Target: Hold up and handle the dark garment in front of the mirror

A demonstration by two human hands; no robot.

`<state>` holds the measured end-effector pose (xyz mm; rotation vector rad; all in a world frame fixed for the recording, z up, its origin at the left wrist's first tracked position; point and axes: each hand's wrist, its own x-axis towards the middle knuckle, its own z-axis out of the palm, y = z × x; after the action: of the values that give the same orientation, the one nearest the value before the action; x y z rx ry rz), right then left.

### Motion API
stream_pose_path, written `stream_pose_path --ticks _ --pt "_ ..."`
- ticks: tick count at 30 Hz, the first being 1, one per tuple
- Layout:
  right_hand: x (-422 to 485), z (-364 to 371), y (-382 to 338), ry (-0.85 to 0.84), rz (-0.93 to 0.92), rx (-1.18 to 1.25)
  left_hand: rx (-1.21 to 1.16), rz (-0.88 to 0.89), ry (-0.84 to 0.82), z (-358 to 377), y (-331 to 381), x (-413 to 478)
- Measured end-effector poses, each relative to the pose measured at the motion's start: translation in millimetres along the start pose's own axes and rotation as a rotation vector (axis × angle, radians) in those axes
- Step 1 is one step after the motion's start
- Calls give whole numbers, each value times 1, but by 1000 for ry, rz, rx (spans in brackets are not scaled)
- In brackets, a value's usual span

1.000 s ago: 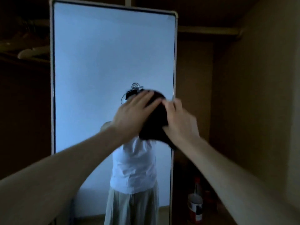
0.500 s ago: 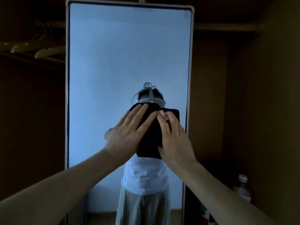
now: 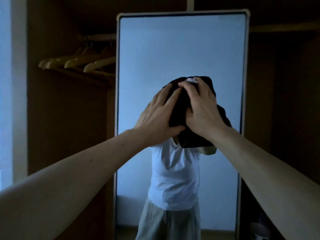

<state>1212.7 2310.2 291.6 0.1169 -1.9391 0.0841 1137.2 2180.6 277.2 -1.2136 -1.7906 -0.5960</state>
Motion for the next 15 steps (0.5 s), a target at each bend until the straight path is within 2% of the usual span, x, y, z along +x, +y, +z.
stream_pose_path --ticks 2,6,8,10,11,14,15 --pt "7 4 -9 21 75 -24 -77 -2 28 -13 -11 -8" --pt "18 11 -25 36 292 -47 -219 -11 226 -40 -44 -23" --pt "13 25 -34 83 339 -134 -273 -79 366 -51 -64 -29" --pt "5 44 -44 123 325 -247 -408 -279 416 -58 -80 -34" --pt "2 52 -47 143 321 -297 -522 -410 384 -55 -87 -35" --pt "1 64 -54 177 323 -409 -1051 -792 172 -38 -101 -44" --pt "1 67 -56 182 300 -449 -1147 -854 117 -33 -104 -47"
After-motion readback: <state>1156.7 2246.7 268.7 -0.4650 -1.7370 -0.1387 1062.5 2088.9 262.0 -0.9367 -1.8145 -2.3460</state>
